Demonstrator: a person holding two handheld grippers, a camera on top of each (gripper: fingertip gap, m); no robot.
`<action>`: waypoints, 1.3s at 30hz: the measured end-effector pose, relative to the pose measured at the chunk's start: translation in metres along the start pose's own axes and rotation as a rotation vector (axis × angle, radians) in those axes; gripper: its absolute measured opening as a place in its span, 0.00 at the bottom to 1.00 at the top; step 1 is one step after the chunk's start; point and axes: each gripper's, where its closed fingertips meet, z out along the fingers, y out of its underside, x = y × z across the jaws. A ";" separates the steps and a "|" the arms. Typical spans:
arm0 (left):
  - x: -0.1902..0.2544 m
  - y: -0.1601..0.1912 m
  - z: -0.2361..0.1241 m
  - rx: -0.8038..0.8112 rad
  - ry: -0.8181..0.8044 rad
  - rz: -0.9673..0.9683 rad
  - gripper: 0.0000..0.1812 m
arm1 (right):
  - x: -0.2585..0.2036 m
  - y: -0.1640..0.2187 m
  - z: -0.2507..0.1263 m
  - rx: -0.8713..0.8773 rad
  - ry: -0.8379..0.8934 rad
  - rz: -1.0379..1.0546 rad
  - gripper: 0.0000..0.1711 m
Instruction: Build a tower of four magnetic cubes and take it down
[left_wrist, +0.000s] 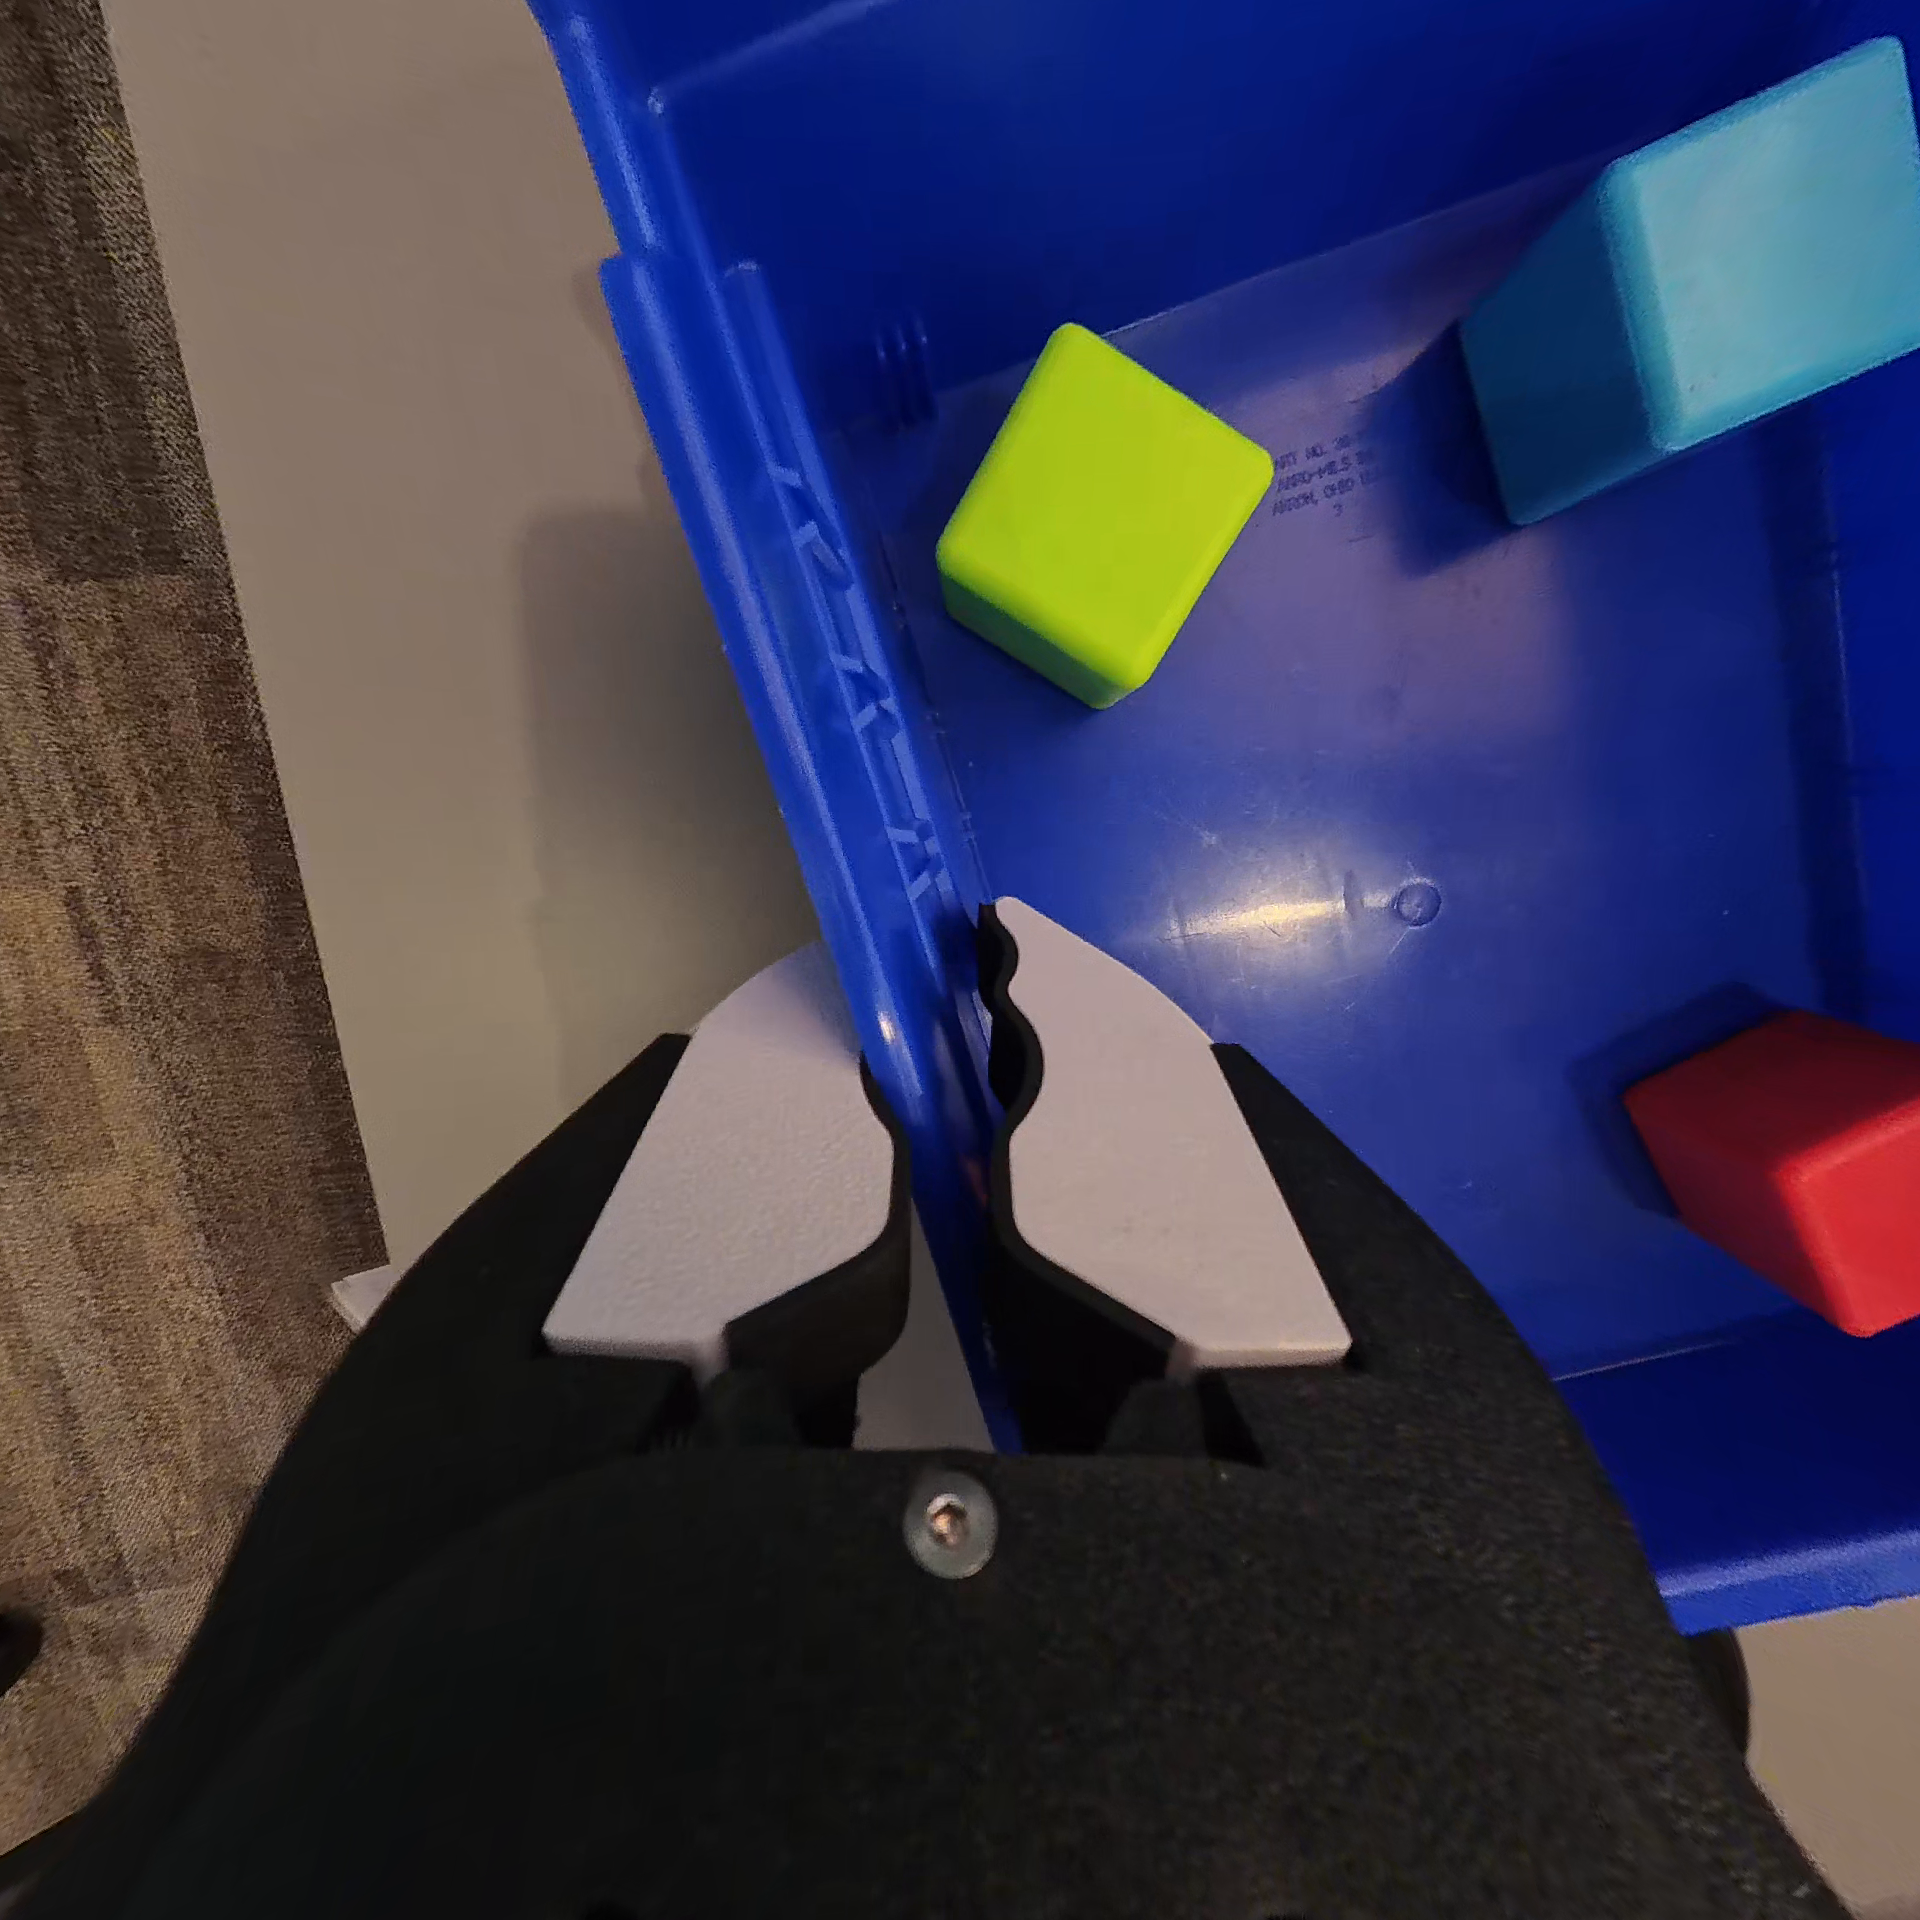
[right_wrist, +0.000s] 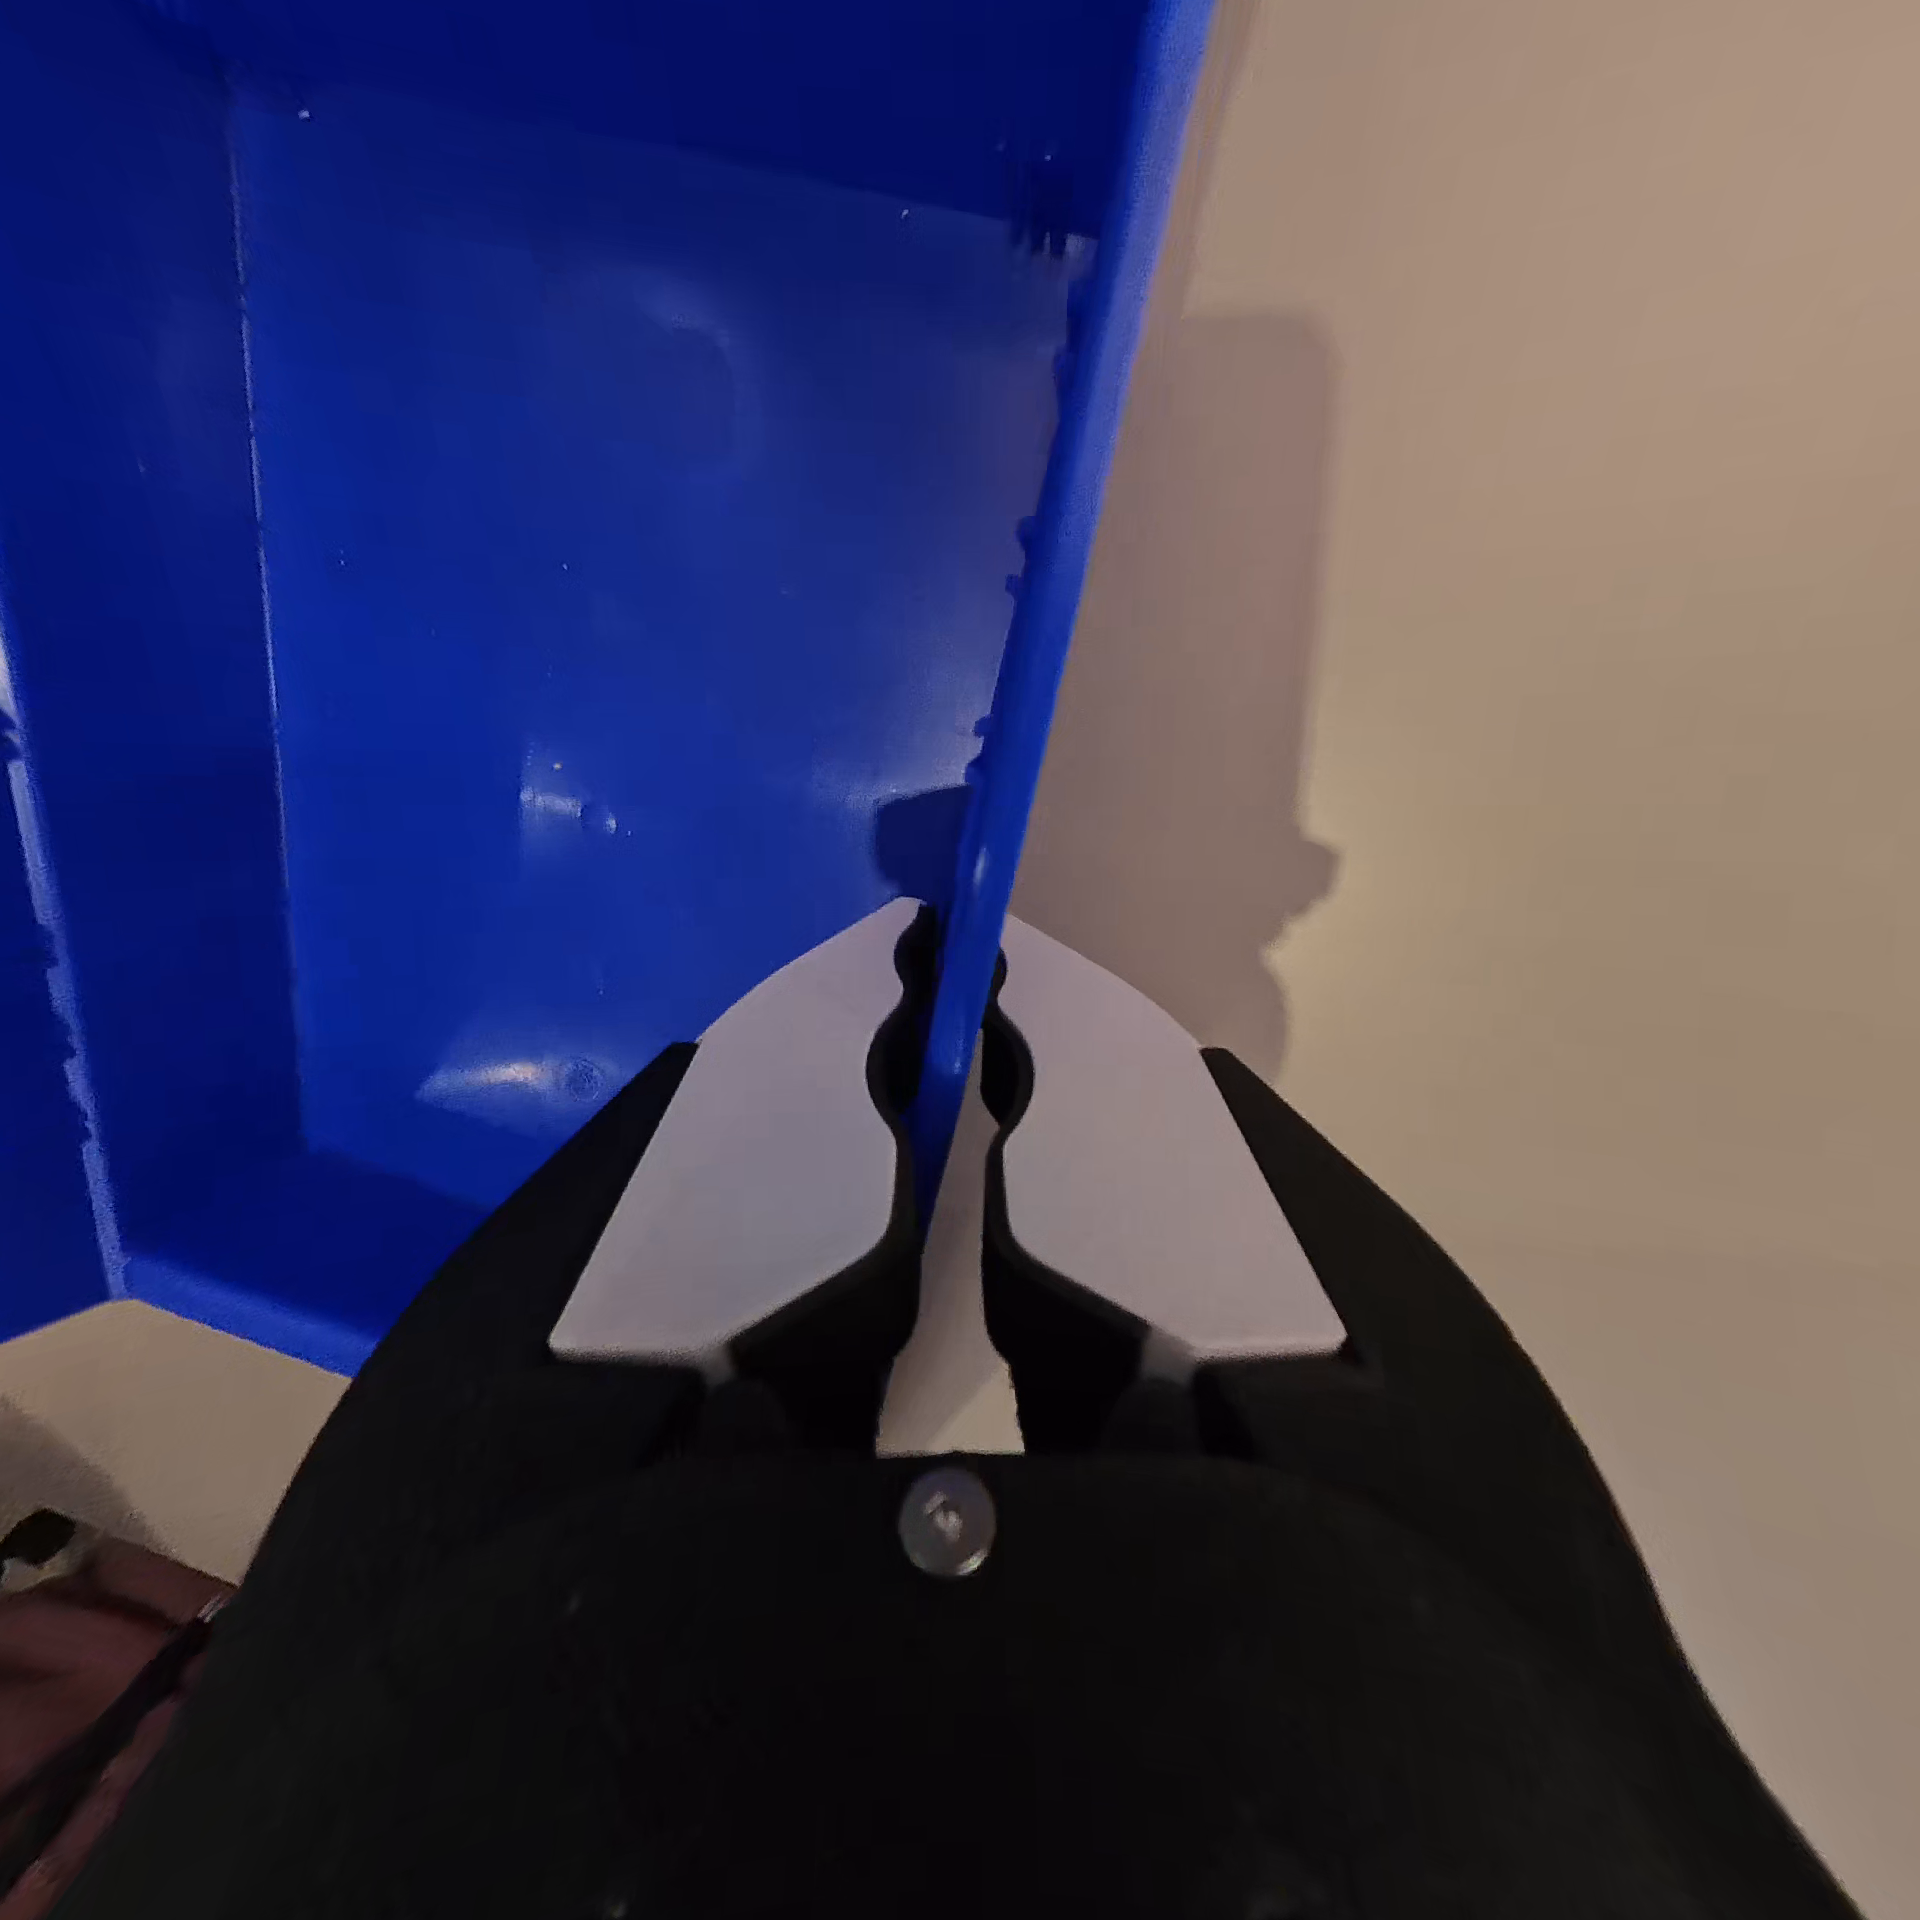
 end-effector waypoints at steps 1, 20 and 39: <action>0.002 -0.001 0.000 -0.002 -0.001 -0.006 0.05 | 0.005 0.001 -0.002 -0.004 0.008 -0.003 0.04; 0.020 0.006 0.001 -0.046 0.014 0.059 0.17 | 0.038 0.007 -0.013 0.072 0.073 0.233 0.04; 0.179 0.032 -0.090 0.135 0.363 0.854 0.35 | -0.047 -0.072 -0.159 0.905 -0.071 -0.164 0.25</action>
